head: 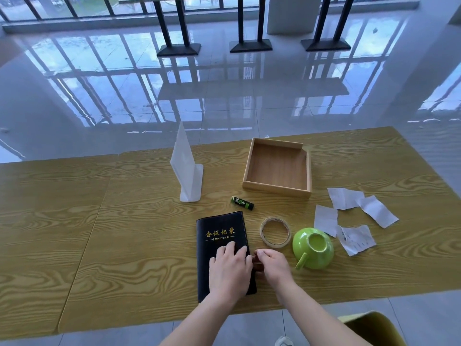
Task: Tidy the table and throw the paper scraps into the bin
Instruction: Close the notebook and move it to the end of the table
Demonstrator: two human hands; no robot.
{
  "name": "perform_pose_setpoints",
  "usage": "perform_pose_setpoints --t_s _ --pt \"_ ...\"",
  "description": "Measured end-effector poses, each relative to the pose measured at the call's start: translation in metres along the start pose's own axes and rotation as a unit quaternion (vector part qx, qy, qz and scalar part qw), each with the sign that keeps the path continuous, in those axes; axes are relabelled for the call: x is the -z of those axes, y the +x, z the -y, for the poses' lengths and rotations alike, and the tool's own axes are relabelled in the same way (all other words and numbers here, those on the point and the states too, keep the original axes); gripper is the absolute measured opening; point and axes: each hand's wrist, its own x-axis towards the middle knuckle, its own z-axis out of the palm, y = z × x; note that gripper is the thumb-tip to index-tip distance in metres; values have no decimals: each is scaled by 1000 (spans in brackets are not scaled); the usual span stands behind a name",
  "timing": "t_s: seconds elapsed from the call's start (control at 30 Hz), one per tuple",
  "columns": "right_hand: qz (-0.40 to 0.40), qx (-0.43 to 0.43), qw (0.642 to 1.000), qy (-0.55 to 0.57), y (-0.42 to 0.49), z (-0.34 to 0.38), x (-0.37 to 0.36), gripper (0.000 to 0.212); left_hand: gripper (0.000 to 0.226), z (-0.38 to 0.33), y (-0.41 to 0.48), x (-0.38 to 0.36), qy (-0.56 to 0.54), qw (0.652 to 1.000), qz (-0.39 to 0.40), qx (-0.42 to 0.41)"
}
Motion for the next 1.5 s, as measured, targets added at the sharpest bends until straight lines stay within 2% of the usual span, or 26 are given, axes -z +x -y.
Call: perform_pose_setpoints --t_s 0.17,0.27,0.4,0.47,0.53,0.6,0.67,0.73,0.9,1.03,1.2,1.33,1.5 --pt "1 13 998 -54 -1 -1 -1 19 51 24 -10 -18 59 994 74 -50" --pt "-2 32 990 -136 0 0 -3 33 55 33 -13 -19 50 993 79 -68" --pt "-18 60 958 -278 -2 7 -8 44 48 42 -12 -6 -47 997 33 -46" --pt "-27 67 949 -307 -1 8 -10 41 49 55 -16 -1 -80 996 -16 -17" --pt "-30 71 943 -323 0 9 -12 38 53 71 -20 1 -125 990 -46 55" --pt "-37 70 938 -338 -1 8 -14 39 61 84 -22 2 -183 969 -39 161" --pt "-49 73 932 -352 -1 9 -16 35 68 89 -22 1 -213 953 -18 217" --pt "-59 78 928 -360 -1 10 -17 32 67 88 -19 0 -227 951 -2 208" --pt "-64 67 932 -352 -1 11 -17 34 48 80 -13 2 -247 945 19 213" --pt "-71 33 952 -297 0 12 -19 27 55 79 -9 3 -289 931 36 221" --pt "-36 -12 978 -204 0 12 -13 17 61 80 -6 6 -387 888 43 243" --pt "-3 -30 979 -204 -2 12 -10 31 61 83 -8 5 -426 869 47 248" --pt "-12 7 973 -229 -11 12 -9 25 53 81 -13 6 -464 853 26 236"
